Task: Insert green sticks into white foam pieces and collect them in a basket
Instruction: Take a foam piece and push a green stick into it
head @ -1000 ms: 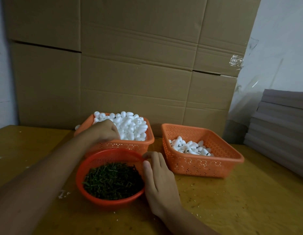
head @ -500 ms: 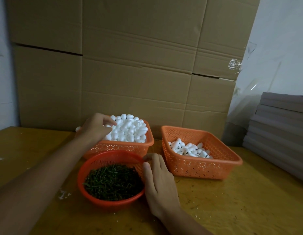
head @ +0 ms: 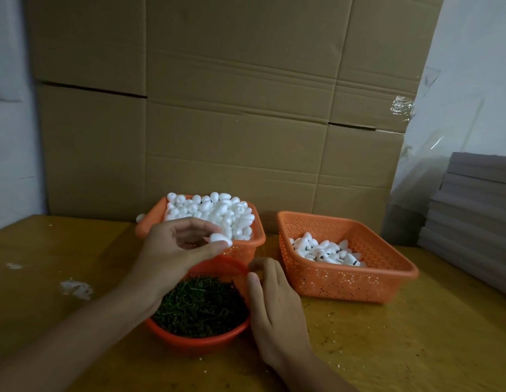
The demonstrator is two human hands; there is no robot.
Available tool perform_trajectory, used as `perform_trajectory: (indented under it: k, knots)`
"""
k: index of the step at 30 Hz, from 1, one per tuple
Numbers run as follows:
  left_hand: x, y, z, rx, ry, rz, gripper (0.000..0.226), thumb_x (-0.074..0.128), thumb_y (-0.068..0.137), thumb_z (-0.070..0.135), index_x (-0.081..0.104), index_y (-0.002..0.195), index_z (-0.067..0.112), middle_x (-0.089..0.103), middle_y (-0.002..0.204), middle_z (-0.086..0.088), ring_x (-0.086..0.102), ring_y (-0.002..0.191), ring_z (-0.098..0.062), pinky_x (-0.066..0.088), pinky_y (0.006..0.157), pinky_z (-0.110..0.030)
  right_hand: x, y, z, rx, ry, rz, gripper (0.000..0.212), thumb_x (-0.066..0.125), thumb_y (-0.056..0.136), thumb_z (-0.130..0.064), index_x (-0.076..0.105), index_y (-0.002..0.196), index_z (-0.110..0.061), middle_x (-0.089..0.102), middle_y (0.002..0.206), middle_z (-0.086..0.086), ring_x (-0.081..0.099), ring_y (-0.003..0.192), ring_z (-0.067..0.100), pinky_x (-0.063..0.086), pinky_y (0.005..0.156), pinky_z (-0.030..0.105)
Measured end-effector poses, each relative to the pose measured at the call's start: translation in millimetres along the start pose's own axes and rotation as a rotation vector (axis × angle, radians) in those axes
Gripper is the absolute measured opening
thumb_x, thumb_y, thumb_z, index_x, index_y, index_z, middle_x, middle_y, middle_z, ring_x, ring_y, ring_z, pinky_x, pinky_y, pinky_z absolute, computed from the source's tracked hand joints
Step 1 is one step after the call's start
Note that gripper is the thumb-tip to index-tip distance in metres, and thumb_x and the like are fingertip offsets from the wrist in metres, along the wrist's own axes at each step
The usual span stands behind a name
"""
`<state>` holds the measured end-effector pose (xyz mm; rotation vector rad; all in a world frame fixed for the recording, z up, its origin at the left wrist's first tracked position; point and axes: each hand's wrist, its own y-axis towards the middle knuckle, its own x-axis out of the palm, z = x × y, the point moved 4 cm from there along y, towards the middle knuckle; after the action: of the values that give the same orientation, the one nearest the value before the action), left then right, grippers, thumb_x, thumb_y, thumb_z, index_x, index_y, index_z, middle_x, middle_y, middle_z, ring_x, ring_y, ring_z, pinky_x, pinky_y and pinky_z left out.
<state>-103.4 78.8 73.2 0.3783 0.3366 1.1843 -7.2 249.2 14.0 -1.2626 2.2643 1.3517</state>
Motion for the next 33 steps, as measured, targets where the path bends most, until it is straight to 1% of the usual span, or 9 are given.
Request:
perform_trajectory:
  k: [4, 7, 12, 15, 18, 20, 23, 26, 33]
  knots:
    - [-1.3, -18.8, -2.9, -0.017, -0.033, -0.01, 0.028, 0.09, 0.067, 0.023, 0.084, 0.093, 0.029, 0.082, 0.101, 0.005, 0.077, 0.1, -0.009, 0.06, 0.076, -0.018, 0.0, 0.2, 0.5, 0.015, 0.006, -0.027, 0.058, 0.009, 0.1, -0.076, 0.049, 0.12, -0.039, 0.052, 0.111, -0.022, 0.058, 0.102, 0.001, 0.046, 0.081, 0.02]
    - [-3.2, -26.2, -1.2, 0.027, -0.002, -0.021, 0.027, 0.09, 0.066, 0.022, 0.084, 0.091, 0.031, 0.082, 0.099, 0.005, 0.079, 0.095, -0.01, 0.058, 0.079, -0.013, -1.0, 0.0, 0.4, 0.011, 0.007, -0.029, 0.055, 0.012, 0.101, -0.073, 0.049, 0.123, -0.038, 0.053, 0.112, -0.022, 0.058, 0.104, 0.001, 0.046, 0.082, 0.019]
    - [0.7, -41.6, -7.0, 0.084, 0.165, -0.074, 0.023, 0.088, 0.07, 0.03, 0.074, 0.088, 0.037, 0.08, 0.102, 0.013, 0.079, 0.09, -0.009, 0.062, 0.078, -0.02, -3.6, -1.3, 0.7, 0.021, 0.052, -0.045, 0.048, 0.019, 0.102, -0.069, 0.049, 0.122, -0.038, 0.053, 0.112, -0.021, 0.057, 0.105, 0.001, 0.044, 0.085, 0.018]
    - [5.9, -44.8, -11.7, 0.123, 0.317, -0.134, 0.03, 0.089, 0.077, 0.023, 0.067, 0.089, 0.04, 0.079, 0.098, 0.016, 0.078, 0.087, -0.003, 0.064, 0.076, -0.023, -3.1, -3.0, 0.1, 0.009, 0.052, -0.071, 0.05, 0.02, 0.103, -0.068, 0.049, 0.126, -0.035, 0.05, 0.116, -0.021, 0.056, 0.108, 0.002, 0.044, 0.087, 0.02]
    - [12.0, -49.0, -8.3, 0.191, 0.391, -0.182, 0.03, 0.079, 0.077, 0.048, 0.066, 0.105, 0.049, 0.074, 0.106, 0.025, 0.072, 0.099, 0.005, 0.059, 0.08, -0.015, -3.1, -5.6, -0.4, -0.02, 0.027, -0.086, 0.05, 0.02, 0.104, -0.068, 0.048, 0.128, -0.035, 0.047, 0.119, -0.022, 0.056, 0.11, 0.001, 0.045, 0.089, 0.022]
    - [12.6, -50.1, -6.7, 0.23, 0.452, -0.182, 0.038, 0.071, 0.075, 0.06, 0.067, 0.112, 0.053, 0.07, 0.109, 0.029, 0.068, 0.106, 0.006, 0.059, 0.083, -0.017, -2.3, -5.0, -2.0, -0.044, 0.006, -0.102, 0.05, 0.02, 0.105, -0.066, 0.049, 0.13, -0.034, 0.047, 0.121, -0.021, 0.055, 0.112, 0.001, 0.047, 0.091, 0.025]
    - [8.9, -48.9, -5.1, 0.274, 0.535, -0.124, 0.03, 0.082, 0.079, 0.042, 0.073, 0.106, 0.051, 0.065, 0.108, 0.029, 0.064, 0.103, 0.0, 0.055, 0.083, -0.022, -0.8, -3.8, -4.3, -0.059, 0.004, -0.12, 0.05, 0.021, 0.105, -0.064, 0.051, 0.129, -0.032, 0.049, 0.121, -0.019, 0.055, 0.114, 0.002, 0.046, 0.093, 0.028]
    - [8.3, -48.4, -8.7, 0.249, 0.504, -0.138, 0.044, 0.09, 0.077, 0.015, 0.077, 0.108, 0.044, 0.072, 0.105, 0.028, 0.069, 0.102, -0.004, 0.061, 0.083, -0.032, -0.3, -4.5, -6.2, -0.06, 0.015, -0.125, 0.05, 0.022, 0.105, -0.063, 0.052, 0.13, -0.031, 0.051, 0.12, -0.018, 0.055, 0.113, 0.004, 0.047, 0.093, 0.03]
    - [8.2, -50.3, -10.7, 0.248, 0.438, -0.126, 0.045, 0.089, 0.078, 0.006, 0.079, 0.11, 0.036, 0.073, 0.106, 0.026, 0.071, 0.101, 0.001, 0.062, 0.081, -0.021, -0.4, -4.8, -7.4, -0.065, 0.024, -0.135, 0.05, 0.024, 0.106, -0.063, 0.053, 0.129, -0.03, 0.051, 0.121, -0.017, 0.055, 0.114, 0.006, 0.047, 0.094, 0.031]
